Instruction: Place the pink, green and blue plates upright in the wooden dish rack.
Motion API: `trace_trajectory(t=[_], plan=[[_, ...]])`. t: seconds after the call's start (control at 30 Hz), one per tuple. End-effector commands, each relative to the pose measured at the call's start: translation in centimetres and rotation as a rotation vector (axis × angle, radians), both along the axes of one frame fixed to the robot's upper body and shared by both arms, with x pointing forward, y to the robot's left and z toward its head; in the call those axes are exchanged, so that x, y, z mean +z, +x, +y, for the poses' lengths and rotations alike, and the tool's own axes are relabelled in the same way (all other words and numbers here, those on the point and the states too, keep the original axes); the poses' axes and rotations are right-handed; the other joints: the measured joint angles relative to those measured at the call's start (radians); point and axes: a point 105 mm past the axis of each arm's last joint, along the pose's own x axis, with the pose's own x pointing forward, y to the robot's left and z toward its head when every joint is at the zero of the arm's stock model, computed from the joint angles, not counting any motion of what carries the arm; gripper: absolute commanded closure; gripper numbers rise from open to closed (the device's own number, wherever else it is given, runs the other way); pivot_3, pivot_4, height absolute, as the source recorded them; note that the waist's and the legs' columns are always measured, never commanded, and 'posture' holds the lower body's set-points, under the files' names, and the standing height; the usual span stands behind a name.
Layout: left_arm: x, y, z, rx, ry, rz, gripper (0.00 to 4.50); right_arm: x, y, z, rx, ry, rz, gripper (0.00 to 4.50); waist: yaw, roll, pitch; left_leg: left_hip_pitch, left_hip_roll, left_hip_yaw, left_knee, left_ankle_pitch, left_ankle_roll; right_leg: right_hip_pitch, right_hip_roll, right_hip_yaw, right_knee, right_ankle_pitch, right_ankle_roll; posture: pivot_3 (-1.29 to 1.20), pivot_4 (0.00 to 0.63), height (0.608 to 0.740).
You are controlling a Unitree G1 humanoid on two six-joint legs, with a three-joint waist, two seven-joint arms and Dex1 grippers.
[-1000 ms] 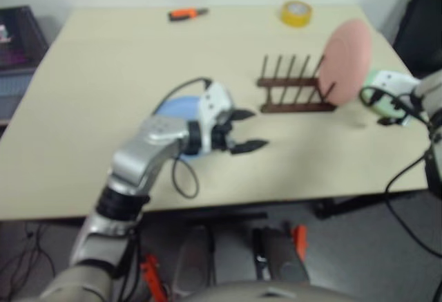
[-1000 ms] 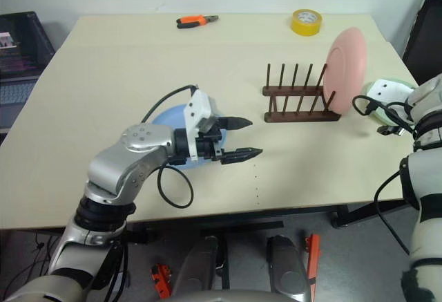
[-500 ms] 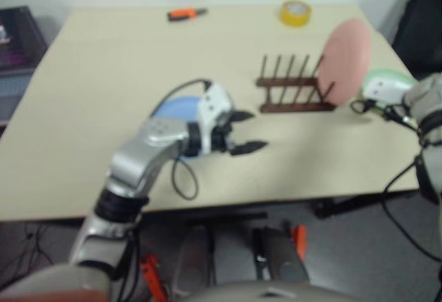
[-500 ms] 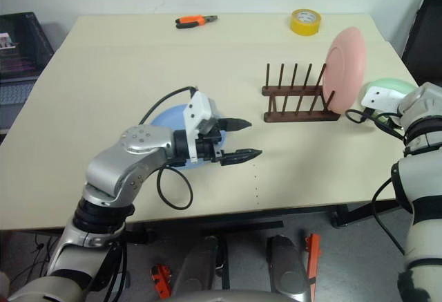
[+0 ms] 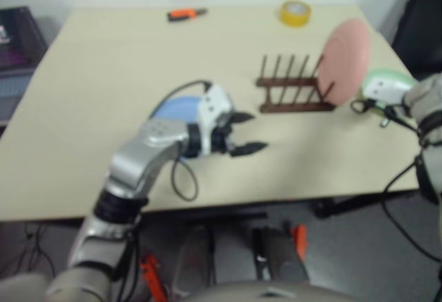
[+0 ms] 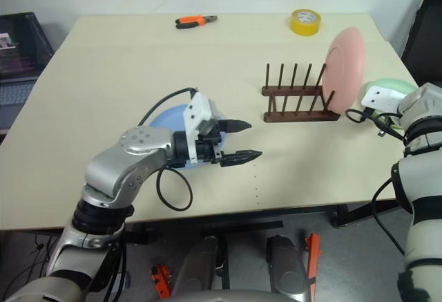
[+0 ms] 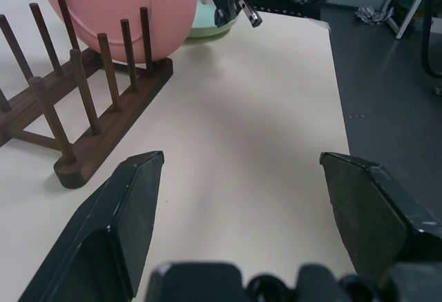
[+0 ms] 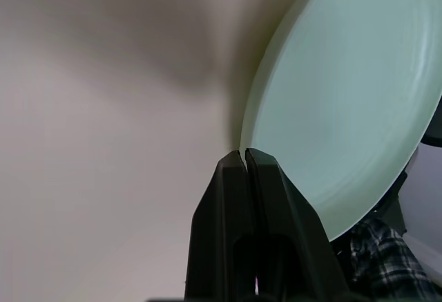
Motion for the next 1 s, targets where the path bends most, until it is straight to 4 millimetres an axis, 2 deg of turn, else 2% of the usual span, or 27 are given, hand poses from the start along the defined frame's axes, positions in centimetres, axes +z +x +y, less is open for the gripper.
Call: trace_trajectory(t=[0.03, 0.13, 0.23, 0.37, 0.6, 1.0], plan=[[1.2, -0.6, 0.0, -0.001, -0.031, -0.054, 0.5, 2.5, 0.5, 0.0, 0.009, 0.021, -0.066, 4.47, 0.0, 0.0, 0.0, 0.0, 0.0, 0.0, 0.0, 0.0, 0.0, 0.0, 0.0, 0.0, 0.0, 0.0, 0.0, 0.0, 0.15, 0.74], [1.0, -0.5, 0.4, 0.023, -0.034, -0.051, 0.5, 3.5, 0.3, -0.3, 0.013, 0.032, -0.081, 4.47, 0.0, 0.0, 0.0, 0.0, 0.0, 0.0, 0.0, 0.0, 0.0, 0.0, 0.0, 0.001, 0.0, 0.0, 0.0, 0.0, 0.15, 0.74], [0.9, -0.3, 0.6, 0.029, -0.029, -0.055, 0.5, 4.0, 0.0, -1.1, 0.015, 0.0, -0.079, 3.9, 0.0, 0.0, 0.0, 0.0, 0.0, 0.0, 0.0, 0.0, 0.0, 0.0, 0.0, 0.0, 0.0, 0.0, 0.0, 0.0, 0.15, 0.74], [1.4, 0.2, 0.6, 0.024, -0.024, -0.07, 0.5, 4.5, -0.3, -1.9, 0.0, -0.027, -0.095, 2.56, 0.0, 0.0, 0.0, 0.0, 0.0, 0.0, 0.0, 0.0, 0.0, 0.0, 0.0, 0.001, -0.001, 0.0, 0.0, 0.0, 0.15, 0.74], [2.1, 0.9, 0.7, 0.007, -0.008, -0.1, 0.5, 3.8, -0.3, -1.9, -0.021, 0.009, -0.11, 0.11, -0.001, 0.0, 0.0, 0.0, 0.0, 0.001, 0.0, 0.0, 0.0, 0.0, 0.0, 0.001, 0.0, 0.0, 0.0, 0.0, 0.15, 0.74], [1.8, 0.8, 1.2, 0.025, -0.001, -0.09, 0.5, 1.5, 0.6, 0.2, 0.014, 0.003, -0.061, 0.04, -0.001, 0.0, 0.0, 0.001, 0.0, 0.006, 0.0, 0.0, 0.0, -0.001, 0.001, 0.007, 0.0, 0.001, 0.002, 0.0, 0.15, 0.74]])
